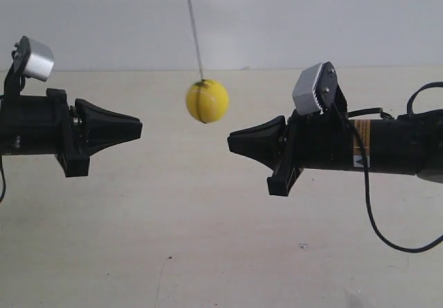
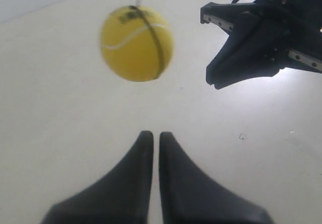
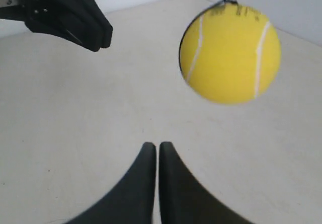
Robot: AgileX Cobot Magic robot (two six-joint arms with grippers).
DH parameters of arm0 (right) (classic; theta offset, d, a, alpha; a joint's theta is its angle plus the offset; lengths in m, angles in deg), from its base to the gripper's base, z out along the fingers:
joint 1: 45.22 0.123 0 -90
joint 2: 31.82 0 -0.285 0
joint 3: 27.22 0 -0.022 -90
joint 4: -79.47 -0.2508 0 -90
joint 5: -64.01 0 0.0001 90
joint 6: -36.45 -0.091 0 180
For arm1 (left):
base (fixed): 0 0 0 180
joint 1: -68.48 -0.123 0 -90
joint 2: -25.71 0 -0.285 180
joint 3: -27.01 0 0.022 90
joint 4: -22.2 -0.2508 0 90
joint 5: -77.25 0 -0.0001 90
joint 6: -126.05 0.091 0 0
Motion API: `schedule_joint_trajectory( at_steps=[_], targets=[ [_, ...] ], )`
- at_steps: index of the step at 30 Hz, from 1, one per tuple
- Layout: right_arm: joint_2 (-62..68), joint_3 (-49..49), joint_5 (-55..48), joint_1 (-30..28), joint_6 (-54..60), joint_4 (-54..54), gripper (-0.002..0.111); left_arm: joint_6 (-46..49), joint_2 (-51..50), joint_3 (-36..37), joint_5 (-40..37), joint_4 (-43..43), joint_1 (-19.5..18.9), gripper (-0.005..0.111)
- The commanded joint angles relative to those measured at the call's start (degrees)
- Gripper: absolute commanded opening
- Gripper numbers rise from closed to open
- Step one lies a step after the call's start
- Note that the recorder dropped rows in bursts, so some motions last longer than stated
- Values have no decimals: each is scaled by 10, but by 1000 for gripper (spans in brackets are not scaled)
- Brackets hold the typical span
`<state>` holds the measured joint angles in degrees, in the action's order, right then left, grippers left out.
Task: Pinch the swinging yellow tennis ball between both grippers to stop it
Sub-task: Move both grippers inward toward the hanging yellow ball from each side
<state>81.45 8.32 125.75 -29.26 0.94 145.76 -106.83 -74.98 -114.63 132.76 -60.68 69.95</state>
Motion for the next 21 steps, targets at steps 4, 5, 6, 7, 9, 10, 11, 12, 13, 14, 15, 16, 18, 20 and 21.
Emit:
schedule_joint_trajectory(
  at_steps=[4, 5, 6, 7, 9, 10, 11, 12, 13, 14, 15, 16, 18, 20, 21],
  targets=[
    [-1, -3, 1, 0, 11, -10, 0, 24, -4, -1, 21, 30, 13, 5],
    [-1, -3, 1, 0, 11, -10, 0, 28, -4, -1, 21, 31, 21, 5],
    [-1, -3, 2, 0, 11, -10, 0, 35, -6, -1, 20, 35, 29, 5],
    [-1, -3, 2, 0, 11, -10, 0, 45, -9, -1, 19, 38, 41, 5],
    [-1, -3, 2, 0, 10, -10, 0, 63, -11, -1, 15, 46, 58, 5],
    [-1, -3, 2, 0, 10, -10, 0, 73, -11, -1, 11, 51, 62, 5],
    [-1, -3, 2, 0, 10, -10, 0, 77, -11, -1, 4, 54, 65, 5],
    [-1, -3, 2, 0, 10, -10, 0, 77, -11, -1, -5, 60, 66, 5],
    [-1, -3, 2, 0, 10, -10, 0, 77, -11, -1, -15, 70, 66, 5],
    [-1, -3, 2, 0, 10, -10, 0, 77, -11, -1, -23, 75, 66, 5],
    [-1, -3, 2, 0, 10, -10, 0, 77, -11, -1, -33, 78, 66, 5],
    [-1, -3, 2, 0, 10, -10, 0, 77, -11, -1, -41, 82, 66, 5],
    [-1, -3, 2, 0, 10, -10, 0, 77, -11, -1, -56, 93, 66, 5],
    [-1, -3, 5, 0, 11, -10, 0, 80, -11, -1, -61, 99, 66, 5],
    [-1, -3, 7, 0, 11, -10, 0, 84, -11, -1, -61, 99, 66, 5]
  ],
)
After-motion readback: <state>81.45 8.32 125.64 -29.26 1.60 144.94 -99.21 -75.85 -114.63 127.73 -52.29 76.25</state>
